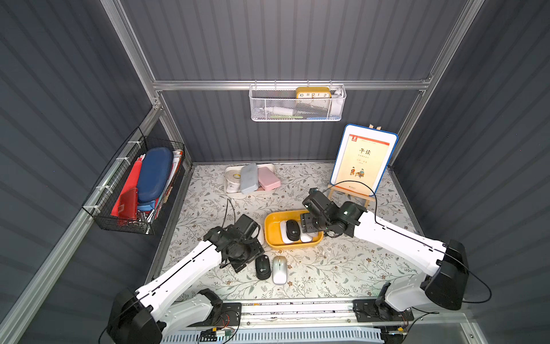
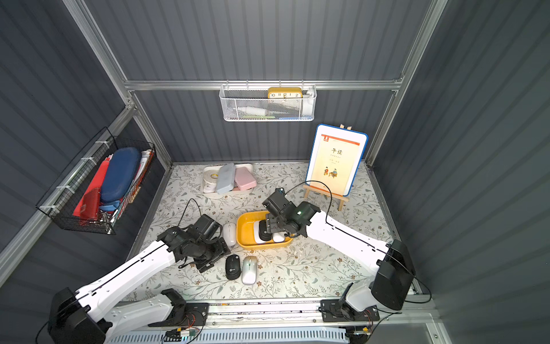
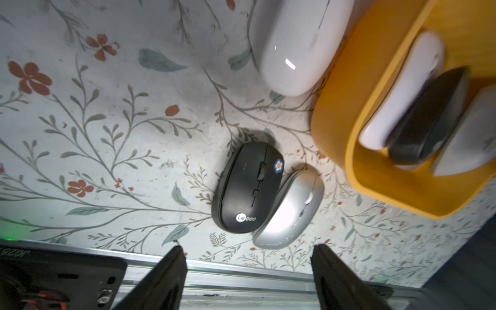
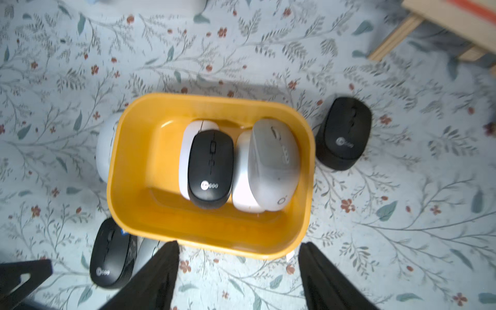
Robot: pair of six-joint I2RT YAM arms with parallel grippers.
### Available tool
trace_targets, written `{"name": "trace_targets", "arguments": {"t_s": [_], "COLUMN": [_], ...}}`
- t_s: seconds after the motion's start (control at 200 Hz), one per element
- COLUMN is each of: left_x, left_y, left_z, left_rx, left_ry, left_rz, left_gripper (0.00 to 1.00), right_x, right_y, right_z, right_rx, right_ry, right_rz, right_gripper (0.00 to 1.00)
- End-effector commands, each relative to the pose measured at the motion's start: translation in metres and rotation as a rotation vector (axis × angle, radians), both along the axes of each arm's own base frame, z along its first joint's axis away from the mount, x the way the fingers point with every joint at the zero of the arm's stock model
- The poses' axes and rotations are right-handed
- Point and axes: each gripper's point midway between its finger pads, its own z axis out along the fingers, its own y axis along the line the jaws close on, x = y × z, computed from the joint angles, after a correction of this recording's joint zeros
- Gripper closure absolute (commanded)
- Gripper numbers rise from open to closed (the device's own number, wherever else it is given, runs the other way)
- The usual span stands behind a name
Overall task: Put the mouse in the storage box
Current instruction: Place the mouse in the storage box, then pick up the mouse from the center of the board.
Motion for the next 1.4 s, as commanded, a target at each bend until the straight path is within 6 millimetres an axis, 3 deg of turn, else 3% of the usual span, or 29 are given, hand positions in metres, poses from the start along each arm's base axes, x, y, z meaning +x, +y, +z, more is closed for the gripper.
{"name": "trace_targets", "arguments": {"t_s": [0.0,0.135,0.365,0.62,0.82,1.106,1.396], "left_x": [-0.019,-0.018,0.004,0.005,-0.009,-0.018,-0.012], "left_y": [0.001,-0.009,-0.027,-0.024,-0.02,-0.019,-0.023], "left_z": [-0.011,-0.018,-0.024,-0.049,-0.066,-0.072,-0.078], "left_rx": [0.116,0.16,0.129,0.187,0.168,0.131,0.136], "left_ry": [0.096,0.114,0.03,0.052,0.096,0.106,0.093], "left_rz": [-0.025,-0.092,-0.166,-0.236,-0.257,-0.264,-0.277], "left_gripper": [0.21,0.16,0.15,0.16,0.15,0.15,0.21], "right_x": [-0.042,-0.077,-0.101,-0.105,-0.103,-0.1,-0.098], "right_y": [0.028,0.029,0.005,-0.003,-0.003,-0.001,0.0], "right_z": [-0.002,0.006,-0.007,-0.014,-0.019,-0.021,-0.022], "right_rx": [0.188,0.425,0.392,0.385,0.356,0.332,0.313], "right_ry": [0.077,0.099,0.106,0.104,0.113,0.113,0.112], "right_rz": [0.157,0.195,0.19,0.147,0.133,0.121,0.113], "right_gripper": [0.26,0.26,0.26,0.26,0.26,0.26,0.27]}}
